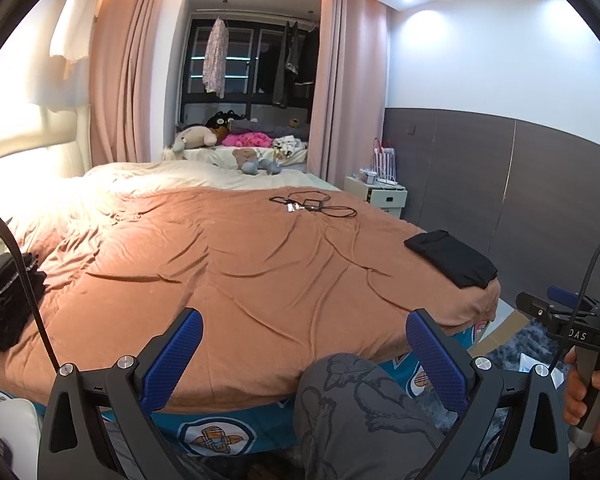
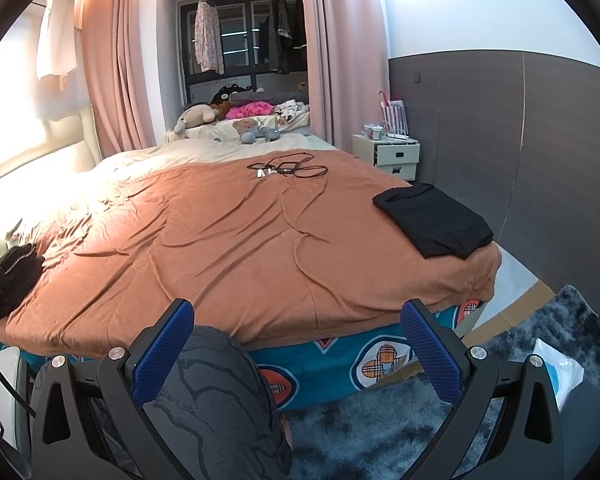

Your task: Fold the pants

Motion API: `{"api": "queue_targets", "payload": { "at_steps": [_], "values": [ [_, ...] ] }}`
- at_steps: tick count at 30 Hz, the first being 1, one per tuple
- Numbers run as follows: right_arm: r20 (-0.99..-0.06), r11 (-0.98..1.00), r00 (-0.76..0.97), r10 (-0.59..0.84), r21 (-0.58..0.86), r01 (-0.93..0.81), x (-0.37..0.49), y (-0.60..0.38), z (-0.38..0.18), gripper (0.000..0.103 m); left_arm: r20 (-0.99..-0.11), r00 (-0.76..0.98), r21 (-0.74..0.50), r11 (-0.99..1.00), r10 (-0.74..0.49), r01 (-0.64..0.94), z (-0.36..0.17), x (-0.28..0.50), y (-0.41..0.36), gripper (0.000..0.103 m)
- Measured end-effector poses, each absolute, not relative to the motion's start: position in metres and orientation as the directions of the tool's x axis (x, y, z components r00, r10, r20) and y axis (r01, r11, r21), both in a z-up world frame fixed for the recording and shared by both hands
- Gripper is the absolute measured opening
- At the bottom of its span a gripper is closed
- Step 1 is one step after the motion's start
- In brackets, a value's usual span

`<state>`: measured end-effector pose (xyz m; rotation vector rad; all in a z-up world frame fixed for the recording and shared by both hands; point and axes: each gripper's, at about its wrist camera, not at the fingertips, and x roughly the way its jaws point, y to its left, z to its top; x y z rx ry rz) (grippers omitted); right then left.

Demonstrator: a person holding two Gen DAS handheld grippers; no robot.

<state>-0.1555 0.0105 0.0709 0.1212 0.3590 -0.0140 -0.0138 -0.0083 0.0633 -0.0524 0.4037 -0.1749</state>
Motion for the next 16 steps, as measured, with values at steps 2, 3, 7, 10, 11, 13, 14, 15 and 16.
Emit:
{"api": "queue_targets", "payload": {
  "at_steps": [2, 3, 7, 10, 11, 13, 14, 15, 16],
  "values": [
    [-0.35, 0.993, 0.937, 0.009, 0.117, 0.034, -0.156, 0.01, 0.07, 0.103, -0.381, 0.907, -0.085, 0.984, -0.18, 0.159, 0.063, -0.016, -0.008, 0.102],
    [-0.349, 0.993, 0.937, 0.01, 0.117, 0.033, -0.156, 0.009, 0.069, 0.103, -0.38, 0.908, -0.082, 0.984, -0.179, 0.16, 0.064, -0.016, -0.009, 0.102],
    [-0.349, 0.992, 0.937, 0.011, 0.118, 0.032, -0.156, 0.009, 0.069, 0.103, -0.371, 0.912, -0.073, 0.985, -0.175, 0.159, 0.065, -0.022, -0.01, 0.103],
    [-0.344, 0.992, 0.939, 0.013, 0.119, 0.03, -0.157, 0.009, 0.069, 0.103, -0.364, 0.915, -0.074, 0.985, -0.172, 0.156, 0.067, -0.026, -0.009, 0.102],
    [-0.343, 0.992, 0.939, 0.012, 0.119, 0.031, -0.158, 0.009, 0.069, 0.103, -0.363, 0.916, -0.074, 0.985, -0.171, 0.154, 0.067, -0.027, -0.009, 0.102],
    [-0.342, 0.993, 0.94, 0.014, 0.118, 0.028, -0.159, 0.008, 0.069, 0.103, -0.358, 0.918, -0.076, 0.985, -0.169, 0.152, 0.068, -0.031, -0.007, 0.102],
    [-0.338, 0.993, 0.941, 0.013, 0.117, 0.028, -0.16, 0.009, 0.07, 0.103, -0.356, 0.919, -0.075, 0.986, -0.169, 0.152, 0.068, -0.032, -0.007, 0.102],
    [-0.336, 0.993, 0.942, 0.013, 0.118, 0.029, -0.161, 0.009, 0.07, 0.103, -0.354, 0.921, -0.072, 0.986, -0.166, 0.15, 0.069, -0.033, -0.007, 0.102],
    [-0.333, 0.992, 0.943, 0.014, 0.119, 0.028, -0.162, 0.01, 0.071, 0.103, -0.352, 0.922, -0.071, 0.987, -0.163, 0.147, 0.069, -0.035, -0.007, 0.102]
  ]
}}
